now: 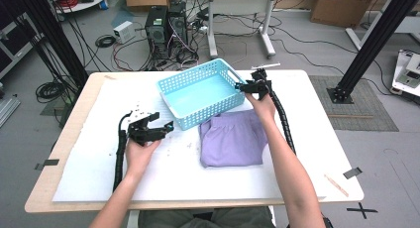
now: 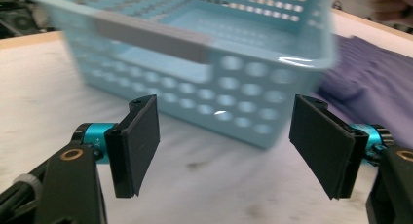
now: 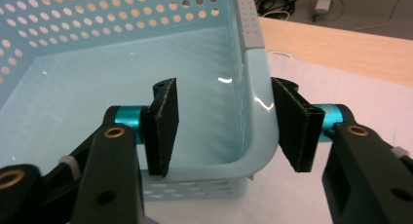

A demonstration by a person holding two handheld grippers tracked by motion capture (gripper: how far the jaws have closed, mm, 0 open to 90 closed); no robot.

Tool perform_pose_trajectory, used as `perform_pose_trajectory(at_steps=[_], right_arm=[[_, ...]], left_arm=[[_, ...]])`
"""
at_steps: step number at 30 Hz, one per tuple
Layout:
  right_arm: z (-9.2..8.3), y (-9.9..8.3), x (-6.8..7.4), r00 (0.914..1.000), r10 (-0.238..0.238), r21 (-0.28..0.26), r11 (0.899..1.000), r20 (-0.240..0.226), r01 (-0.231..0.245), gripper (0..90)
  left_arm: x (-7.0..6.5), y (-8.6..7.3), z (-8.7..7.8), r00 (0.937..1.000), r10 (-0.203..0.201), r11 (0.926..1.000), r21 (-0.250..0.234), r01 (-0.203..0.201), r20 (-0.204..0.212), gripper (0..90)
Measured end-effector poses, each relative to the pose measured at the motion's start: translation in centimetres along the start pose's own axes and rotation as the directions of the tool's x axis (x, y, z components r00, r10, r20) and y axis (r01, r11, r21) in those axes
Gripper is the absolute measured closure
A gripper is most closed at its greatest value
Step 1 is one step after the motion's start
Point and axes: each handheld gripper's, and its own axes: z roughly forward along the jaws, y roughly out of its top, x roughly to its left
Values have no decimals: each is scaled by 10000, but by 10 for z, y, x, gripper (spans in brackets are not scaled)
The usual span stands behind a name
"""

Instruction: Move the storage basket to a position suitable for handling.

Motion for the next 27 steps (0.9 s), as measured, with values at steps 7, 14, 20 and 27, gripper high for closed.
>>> perform_pose_trajectory(at_steps=[7, 14, 20, 27], right_arm=[[4, 0, -4, 9996, -19, 29, 10000, -276, 19, 608], [-4, -1, -14, 9991, 413, 282, 9988, -59, -411, 735], [-19, -7, -20, 9969, 633, 381, 9972, 464, -650, 733], [-40, -23, -23, 9894, 847, 219, 9959, 1181, -879, 718]], left_arm=[[-10, 4, 31, 9985, 378, 9986, 384, -363, -399, 269], [1, 16, 45, 9991, -46, 9982, 588, 71, -433, 274], [4, 28, 63, 9998, 21, 9988, 493, -10, -215, 289], [4, 39, 82, 9967, 813, 9957, 443, -811, -19, 350]])
